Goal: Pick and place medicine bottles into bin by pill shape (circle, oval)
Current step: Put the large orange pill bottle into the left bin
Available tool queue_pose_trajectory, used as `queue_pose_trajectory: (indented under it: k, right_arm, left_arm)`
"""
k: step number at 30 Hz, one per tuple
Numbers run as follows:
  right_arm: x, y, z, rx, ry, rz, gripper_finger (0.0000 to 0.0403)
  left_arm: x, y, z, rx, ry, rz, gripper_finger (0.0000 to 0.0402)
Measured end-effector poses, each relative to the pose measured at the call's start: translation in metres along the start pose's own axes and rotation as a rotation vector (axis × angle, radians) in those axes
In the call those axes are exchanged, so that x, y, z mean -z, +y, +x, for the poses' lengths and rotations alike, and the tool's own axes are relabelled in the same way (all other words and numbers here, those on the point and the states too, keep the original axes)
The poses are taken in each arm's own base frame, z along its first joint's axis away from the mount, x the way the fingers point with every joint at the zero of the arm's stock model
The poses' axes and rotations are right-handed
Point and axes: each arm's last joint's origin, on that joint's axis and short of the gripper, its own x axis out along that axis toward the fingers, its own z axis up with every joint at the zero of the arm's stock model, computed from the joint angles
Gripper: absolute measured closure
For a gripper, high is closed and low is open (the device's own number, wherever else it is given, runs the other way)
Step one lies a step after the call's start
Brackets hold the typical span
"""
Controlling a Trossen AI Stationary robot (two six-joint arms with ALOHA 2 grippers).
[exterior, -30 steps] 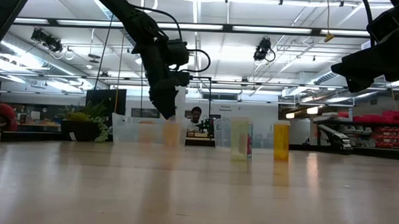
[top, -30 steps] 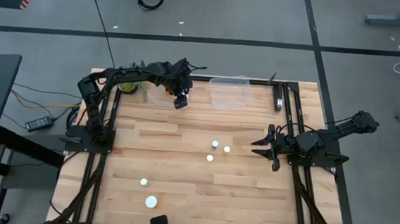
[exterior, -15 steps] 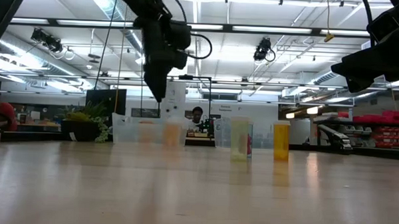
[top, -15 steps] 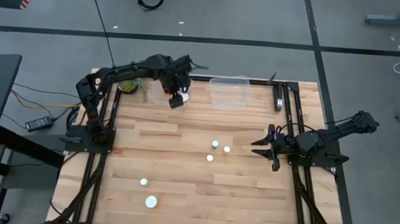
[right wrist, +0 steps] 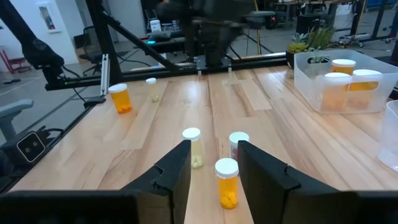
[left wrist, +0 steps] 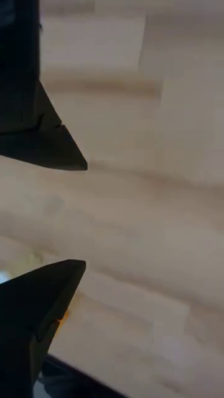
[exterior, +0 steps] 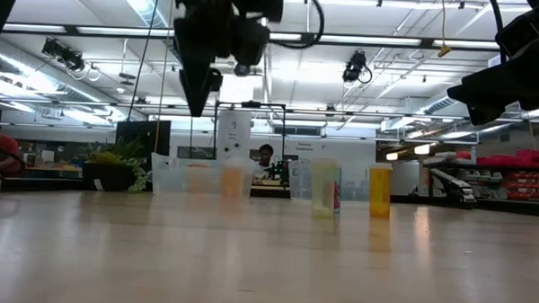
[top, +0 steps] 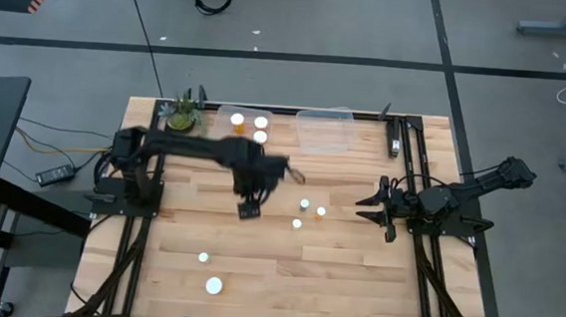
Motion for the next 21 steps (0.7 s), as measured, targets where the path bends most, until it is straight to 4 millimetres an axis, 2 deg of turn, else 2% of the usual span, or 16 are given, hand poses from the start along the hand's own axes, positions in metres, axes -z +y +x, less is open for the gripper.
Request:
queue_pose_trajectory:
  k: [6, 10, 16, 21]
  right_arm:
    - [0.000, 0.000, 0.000, 0.000, 0.000, 0.000, 0.0265]
    - [0.000, 0.000, 0.000, 0.000, 0.000, 0.000, 0.0265]
    - [0.000, 0.000, 0.000, 0.000, 0.000, 0.000, 0.0265]
    - [0.000, 0.000, 0.000, 0.000, 0.000, 0.000, 0.0265]
  left_arm:
    - [0.014, -0.067, 0.015, 0.014, -0.032, -0.019, 0.0164]
    - [0.029, -0.103, 0.023, -0.001, -0.059, -0.027, 0.0173]
    - [0.057, -0.147, 0.033, -0.035, -0.072, -0.007, 0.0171]
    - [0.083, -0.175, 0.040, -0.117, -0.122, 0.056, 0.0158]
